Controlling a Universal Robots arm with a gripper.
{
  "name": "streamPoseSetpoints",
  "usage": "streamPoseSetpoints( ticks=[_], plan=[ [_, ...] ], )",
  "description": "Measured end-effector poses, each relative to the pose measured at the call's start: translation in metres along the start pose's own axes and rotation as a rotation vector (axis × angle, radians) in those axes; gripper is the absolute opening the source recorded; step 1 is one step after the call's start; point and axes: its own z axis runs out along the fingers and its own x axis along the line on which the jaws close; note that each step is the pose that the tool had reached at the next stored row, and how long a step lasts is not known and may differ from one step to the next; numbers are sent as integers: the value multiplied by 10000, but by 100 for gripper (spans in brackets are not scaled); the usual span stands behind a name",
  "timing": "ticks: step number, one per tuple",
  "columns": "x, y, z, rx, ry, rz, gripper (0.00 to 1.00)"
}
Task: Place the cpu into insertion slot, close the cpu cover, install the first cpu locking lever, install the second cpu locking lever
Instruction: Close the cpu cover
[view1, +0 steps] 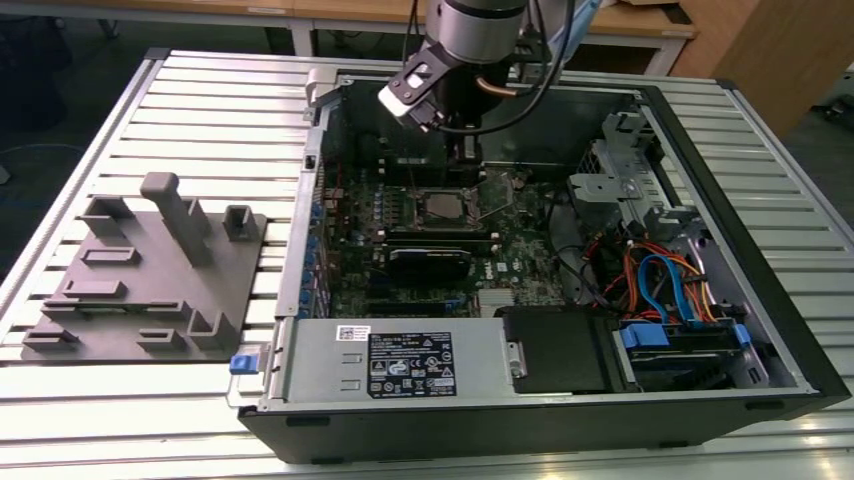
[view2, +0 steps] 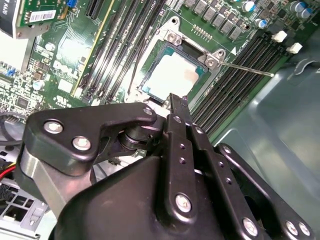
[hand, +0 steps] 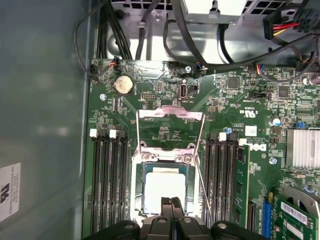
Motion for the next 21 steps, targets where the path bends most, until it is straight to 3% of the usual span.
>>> streamPoseSetpoints(
  ticks=[8,21],
  plan=[
    [1,0,-67,-1,1,0,10],
    [0,25,-71,0,0,0,10]
  ],
)
